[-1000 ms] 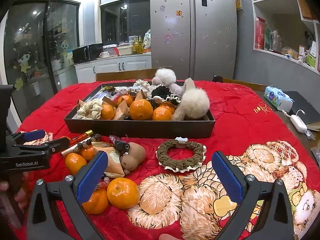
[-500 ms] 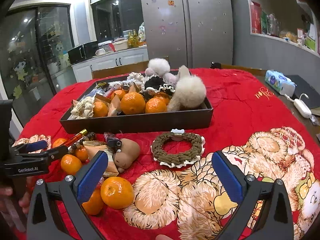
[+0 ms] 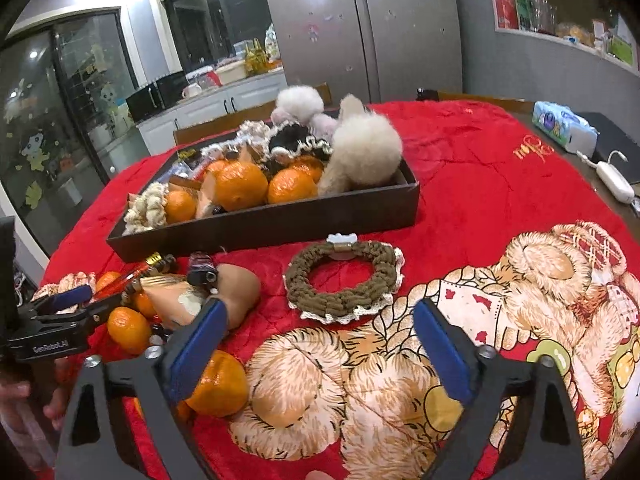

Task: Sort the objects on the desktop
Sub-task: 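Move the right tool to the brown braided rope ring while the left tool approaches an orange, then close the right tool on the rope ring while the left tool closes on the orange, then lift the rope ring with the right tool while the left tool lifts the orange, then lower both held items into the black box and open both tools, then withdraw both open tools from the box back toward the loose items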

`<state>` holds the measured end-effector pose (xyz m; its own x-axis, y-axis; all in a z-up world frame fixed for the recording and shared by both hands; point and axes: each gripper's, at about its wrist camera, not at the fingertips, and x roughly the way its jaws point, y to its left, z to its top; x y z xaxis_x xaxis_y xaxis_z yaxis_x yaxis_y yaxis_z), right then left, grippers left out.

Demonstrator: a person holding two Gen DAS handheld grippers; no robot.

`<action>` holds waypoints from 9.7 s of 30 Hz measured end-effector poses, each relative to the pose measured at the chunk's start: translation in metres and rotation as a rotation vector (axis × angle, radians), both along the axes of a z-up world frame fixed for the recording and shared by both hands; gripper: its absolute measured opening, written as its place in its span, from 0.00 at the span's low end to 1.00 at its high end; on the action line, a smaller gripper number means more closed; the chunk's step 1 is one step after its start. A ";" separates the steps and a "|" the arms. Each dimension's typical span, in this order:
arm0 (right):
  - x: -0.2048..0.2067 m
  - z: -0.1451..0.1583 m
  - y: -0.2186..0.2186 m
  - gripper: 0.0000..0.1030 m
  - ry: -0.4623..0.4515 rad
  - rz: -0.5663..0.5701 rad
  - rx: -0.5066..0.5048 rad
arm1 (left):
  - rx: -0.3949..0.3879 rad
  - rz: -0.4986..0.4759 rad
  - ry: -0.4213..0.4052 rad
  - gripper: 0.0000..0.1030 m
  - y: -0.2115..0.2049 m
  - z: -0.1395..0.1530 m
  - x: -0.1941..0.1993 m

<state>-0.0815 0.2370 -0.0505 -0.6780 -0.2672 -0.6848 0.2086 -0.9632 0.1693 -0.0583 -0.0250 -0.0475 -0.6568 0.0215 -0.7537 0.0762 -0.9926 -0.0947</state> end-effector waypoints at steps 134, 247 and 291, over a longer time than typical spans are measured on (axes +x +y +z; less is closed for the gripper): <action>0.002 0.059 0.022 0.09 0.134 0.049 -0.121 | -0.044 -0.146 0.246 0.36 0.028 0.071 0.049; -0.169 0.052 -0.083 0.46 0.030 0.148 -0.049 | -0.071 -0.062 0.185 0.68 0.006 0.057 -0.164; -0.106 0.127 -0.057 1.00 0.310 0.189 -0.165 | -0.060 -0.208 0.343 1.00 0.039 0.098 -0.092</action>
